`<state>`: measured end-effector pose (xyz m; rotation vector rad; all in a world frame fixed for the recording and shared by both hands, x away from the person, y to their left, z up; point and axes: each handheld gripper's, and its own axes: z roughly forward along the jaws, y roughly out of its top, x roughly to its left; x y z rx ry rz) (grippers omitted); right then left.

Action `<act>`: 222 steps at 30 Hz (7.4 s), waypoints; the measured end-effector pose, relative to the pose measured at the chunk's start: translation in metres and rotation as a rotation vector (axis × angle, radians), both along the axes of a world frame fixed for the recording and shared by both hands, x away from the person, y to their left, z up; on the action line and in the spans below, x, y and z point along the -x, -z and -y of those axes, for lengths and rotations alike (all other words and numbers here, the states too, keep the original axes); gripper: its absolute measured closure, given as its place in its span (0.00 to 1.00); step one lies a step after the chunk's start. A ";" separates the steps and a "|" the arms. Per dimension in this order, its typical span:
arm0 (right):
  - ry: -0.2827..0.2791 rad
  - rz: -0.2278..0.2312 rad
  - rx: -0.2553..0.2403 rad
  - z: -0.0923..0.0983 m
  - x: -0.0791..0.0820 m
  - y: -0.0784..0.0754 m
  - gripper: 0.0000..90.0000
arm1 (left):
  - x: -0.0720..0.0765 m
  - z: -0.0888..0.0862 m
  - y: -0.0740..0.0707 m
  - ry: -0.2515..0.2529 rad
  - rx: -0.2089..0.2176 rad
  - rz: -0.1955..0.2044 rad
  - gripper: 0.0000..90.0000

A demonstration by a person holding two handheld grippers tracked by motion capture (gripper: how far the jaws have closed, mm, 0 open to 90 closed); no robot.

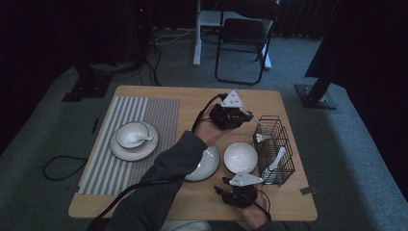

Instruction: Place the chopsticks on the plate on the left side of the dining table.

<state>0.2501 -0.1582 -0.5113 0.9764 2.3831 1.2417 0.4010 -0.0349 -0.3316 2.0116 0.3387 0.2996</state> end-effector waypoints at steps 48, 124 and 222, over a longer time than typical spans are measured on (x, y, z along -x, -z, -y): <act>-0.010 0.017 0.012 -0.004 -0.002 -0.005 0.58 | 0.009 -0.102 -0.015 -0.023 0.060 -0.004 0.94; -0.142 0.213 0.056 -0.050 -0.076 -0.107 0.77 | 0.062 -0.229 0.036 -0.143 0.079 -0.071 0.94; -0.434 0.120 0.222 -0.126 -0.104 -0.074 0.96 | 0.048 -0.249 0.041 -0.369 0.032 0.007 0.79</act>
